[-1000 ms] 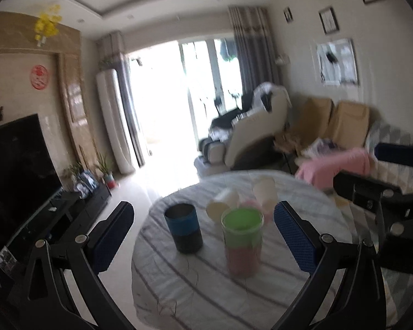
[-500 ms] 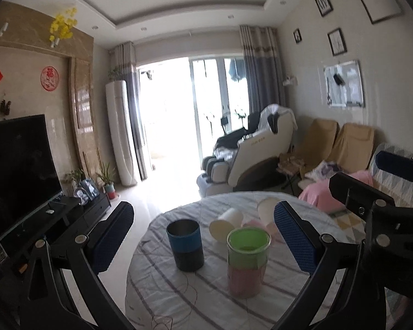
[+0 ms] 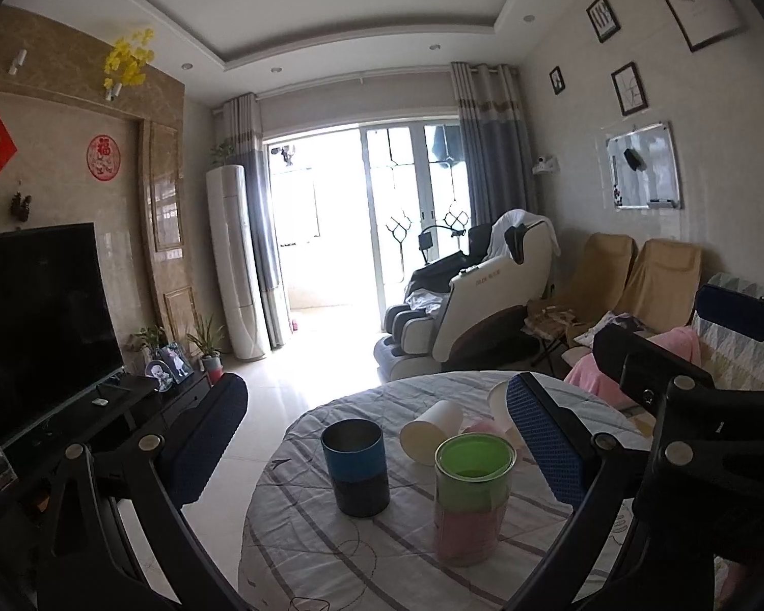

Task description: Flip cup upright

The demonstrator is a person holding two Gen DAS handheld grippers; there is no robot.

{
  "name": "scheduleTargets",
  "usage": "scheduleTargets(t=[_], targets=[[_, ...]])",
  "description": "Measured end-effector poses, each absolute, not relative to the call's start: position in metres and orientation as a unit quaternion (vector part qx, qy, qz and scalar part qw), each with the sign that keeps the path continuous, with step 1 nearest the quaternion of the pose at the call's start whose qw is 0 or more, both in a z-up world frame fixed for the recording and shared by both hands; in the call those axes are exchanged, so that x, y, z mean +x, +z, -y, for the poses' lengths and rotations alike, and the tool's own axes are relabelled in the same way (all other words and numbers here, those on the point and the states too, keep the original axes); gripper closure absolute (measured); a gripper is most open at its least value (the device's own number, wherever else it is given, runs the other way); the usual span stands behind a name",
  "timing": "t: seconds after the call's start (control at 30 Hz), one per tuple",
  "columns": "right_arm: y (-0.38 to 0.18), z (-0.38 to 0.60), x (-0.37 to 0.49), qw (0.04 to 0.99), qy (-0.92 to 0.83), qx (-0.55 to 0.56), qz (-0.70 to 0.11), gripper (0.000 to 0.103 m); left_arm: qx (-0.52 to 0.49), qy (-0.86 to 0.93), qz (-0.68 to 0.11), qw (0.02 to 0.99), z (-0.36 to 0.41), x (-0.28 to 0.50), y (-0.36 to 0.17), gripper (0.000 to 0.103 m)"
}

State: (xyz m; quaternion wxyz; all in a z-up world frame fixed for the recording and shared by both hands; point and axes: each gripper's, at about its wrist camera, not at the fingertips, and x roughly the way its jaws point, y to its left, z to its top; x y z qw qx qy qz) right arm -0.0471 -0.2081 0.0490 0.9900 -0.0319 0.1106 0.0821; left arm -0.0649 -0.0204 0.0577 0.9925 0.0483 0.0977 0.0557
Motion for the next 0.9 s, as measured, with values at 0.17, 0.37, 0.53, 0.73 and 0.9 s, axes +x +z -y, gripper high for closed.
scheduleTargets(t=[0.17,0.37,0.53,0.73,0.9], targets=[[0.048,0.207,-0.045,0.990,0.082,-0.032,-0.113,0.014,0.042,0.054,-0.104,0.992,0.017,-0.062,0.056,0.000],[0.047,0.208,-0.043,0.989,0.081,-0.031,-0.121,0.014,0.041,0.057,-0.109,0.991,0.016,-0.059,0.052,0.000],[0.048,0.207,-0.042,0.989,0.082,-0.031,-0.121,0.014,0.038,0.060,-0.107,0.992,0.015,-0.059,0.051,0.000],[0.047,0.208,-0.040,0.989,0.083,-0.029,-0.122,0.014,0.037,0.062,-0.104,0.992,0.015,-0.057,0.048,0.000],[0.046,0.208,-0.039,0.988,0.084,-0.028,-0.124,0.014,0.036,0.061,-0.110,0.991,0.015,-0.054,0.046,0.000]])
